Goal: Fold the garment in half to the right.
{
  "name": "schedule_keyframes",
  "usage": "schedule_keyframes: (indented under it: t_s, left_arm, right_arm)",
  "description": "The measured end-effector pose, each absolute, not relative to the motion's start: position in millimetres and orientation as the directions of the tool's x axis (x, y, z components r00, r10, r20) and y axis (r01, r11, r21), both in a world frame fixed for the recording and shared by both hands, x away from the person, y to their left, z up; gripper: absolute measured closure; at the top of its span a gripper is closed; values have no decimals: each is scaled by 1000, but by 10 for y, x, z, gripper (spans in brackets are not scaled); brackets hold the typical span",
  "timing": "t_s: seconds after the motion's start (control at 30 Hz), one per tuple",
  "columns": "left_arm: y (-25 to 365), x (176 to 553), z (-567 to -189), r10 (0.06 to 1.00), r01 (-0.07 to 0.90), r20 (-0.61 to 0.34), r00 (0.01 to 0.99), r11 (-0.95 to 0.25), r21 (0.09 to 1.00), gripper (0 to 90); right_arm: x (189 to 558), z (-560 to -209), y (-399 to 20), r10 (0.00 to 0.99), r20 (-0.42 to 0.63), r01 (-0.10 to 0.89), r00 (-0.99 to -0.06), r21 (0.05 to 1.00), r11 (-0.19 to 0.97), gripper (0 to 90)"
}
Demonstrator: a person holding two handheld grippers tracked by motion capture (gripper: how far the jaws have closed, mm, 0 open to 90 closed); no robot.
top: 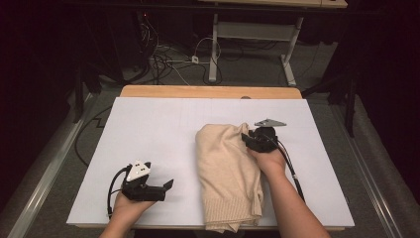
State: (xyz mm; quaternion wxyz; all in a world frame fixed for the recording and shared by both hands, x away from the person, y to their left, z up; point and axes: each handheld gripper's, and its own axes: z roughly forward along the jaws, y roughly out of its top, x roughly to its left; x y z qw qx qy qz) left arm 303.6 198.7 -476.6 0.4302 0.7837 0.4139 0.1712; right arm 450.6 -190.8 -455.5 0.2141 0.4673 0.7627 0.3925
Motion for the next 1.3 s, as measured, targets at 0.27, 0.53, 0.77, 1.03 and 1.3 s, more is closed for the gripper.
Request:
schedule_keyframes:
  t_s: [0.27,0.53,0.77,1.03,1.3]
  left_arm:
    - [2058,3043,-4778,807,512,-96,582,-273,814,0]
    - [2056,3041,-4764,809,512,-95,581,-272,815,0]
    - [2054,3034,-4761,809,512,-97,580,-270,815,0]
    - [2071,3021,-4774,815,518,-91,572,-273,811,0]
    - [2061,3009,-4766,820,521,-91,565,-268,811,0]
  right_arm:
    - [4361,-4501,-2001,879,0,487,-477,832,265,821]
    - [4250,-4494,-2331,910,25,489,-414,849,199,804]
    - [4029,-4339,-2318,885,38,448,-465,872,198,642]
    - [3015,-4280,-2335,813,26,399,-582,880,257,628]
    - [2563,-4534,-2393,789,102,460,-605,854,243,647]
